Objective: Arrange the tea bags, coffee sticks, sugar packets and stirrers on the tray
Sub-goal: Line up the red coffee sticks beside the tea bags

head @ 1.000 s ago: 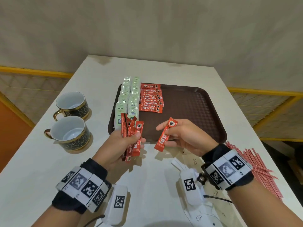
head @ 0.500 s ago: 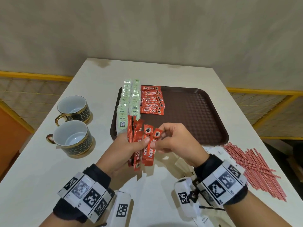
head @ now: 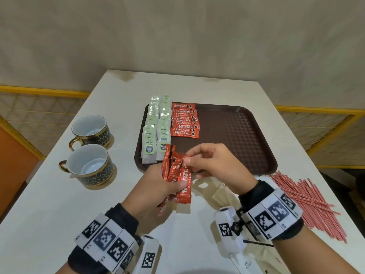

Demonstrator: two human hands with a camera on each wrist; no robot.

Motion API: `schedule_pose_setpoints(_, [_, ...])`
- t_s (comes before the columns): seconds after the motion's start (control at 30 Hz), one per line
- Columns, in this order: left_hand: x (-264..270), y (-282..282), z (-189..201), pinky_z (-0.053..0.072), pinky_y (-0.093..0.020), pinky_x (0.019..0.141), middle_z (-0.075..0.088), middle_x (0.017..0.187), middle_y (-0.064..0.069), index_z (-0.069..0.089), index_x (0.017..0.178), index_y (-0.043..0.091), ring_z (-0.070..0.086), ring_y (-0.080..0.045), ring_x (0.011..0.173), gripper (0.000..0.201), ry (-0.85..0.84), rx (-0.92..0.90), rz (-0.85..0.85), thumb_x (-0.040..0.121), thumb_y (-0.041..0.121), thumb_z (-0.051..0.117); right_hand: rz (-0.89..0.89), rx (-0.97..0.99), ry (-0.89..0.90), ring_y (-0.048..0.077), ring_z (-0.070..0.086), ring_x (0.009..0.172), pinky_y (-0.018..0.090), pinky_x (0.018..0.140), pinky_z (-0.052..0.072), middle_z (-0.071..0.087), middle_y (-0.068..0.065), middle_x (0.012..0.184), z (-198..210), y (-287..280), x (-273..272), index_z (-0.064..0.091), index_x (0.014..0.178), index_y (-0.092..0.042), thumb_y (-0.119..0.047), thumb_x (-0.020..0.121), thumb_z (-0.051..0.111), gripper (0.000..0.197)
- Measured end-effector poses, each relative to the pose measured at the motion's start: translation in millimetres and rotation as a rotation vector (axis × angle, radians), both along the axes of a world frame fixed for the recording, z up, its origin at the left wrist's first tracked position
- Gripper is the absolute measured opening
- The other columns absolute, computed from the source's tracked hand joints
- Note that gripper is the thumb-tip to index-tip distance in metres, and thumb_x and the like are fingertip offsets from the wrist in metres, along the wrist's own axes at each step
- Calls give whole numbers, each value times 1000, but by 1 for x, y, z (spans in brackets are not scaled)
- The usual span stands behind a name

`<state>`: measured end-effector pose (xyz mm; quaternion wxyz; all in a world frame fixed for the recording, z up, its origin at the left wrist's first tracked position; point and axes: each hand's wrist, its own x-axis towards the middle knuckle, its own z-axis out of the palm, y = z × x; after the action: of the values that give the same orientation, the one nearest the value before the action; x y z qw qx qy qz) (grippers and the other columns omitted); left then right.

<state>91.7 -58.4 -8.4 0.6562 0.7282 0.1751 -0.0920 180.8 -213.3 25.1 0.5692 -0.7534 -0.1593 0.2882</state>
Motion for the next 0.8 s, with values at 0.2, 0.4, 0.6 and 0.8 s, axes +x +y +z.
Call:
schedule_pose_setpoints(0.2, [2, -5, 5, 58, -34, 77, 74, 100, -2, 63, 116, 16, 72, -17, 89, 36, -2, -39, -84, 81, 15, 74, -5, -54, -35, 21, 68, 70, 22, 62, 58, 71, 27, 89, 1, 1, 11, 71, 90, 5, 0, 84, 70, 8])
schedule_pose_setpoints(0.4, [8, 1, 13, 59, -39, 79, 76, 93, -2, 63, 112, 15, 73, -19, 83, 30, 37, 22, -128, 84, 17, 72, 36, -4, 65, 20, 70, 79, 26, 73, 61, 72, 22, 87, 9, -10, 29, 71, 92, 6, 1, 83, 70, 10])
schedule_pose_setpoints(0.6, [25, 15, 25, 44, -14, 42, 74, 79, -4, 67, 100, 7, 66, -7, 56, 18, 81, 147, -211, 84, 14, 72, 237, -111, 143, 14, 71, 70, 19, 66, 59, 74, 13, 79, 16, -19, 55, 71, 92, 6, 6, 82, 70, 10])
schedule_pose_setpoints(0.8, [50, 37, 29, 60, -30, 72, 76, 89, 0, 74, 95, 16, 72, -13, 81, 14, 10, 202, -20, 81, 14, 75, 167, -263, 9, 11, 65, 58, 19, 63, 58, 71, 13, 71, 16, -18, 103, 73, 88, 5, 3, 81, 73, 8])
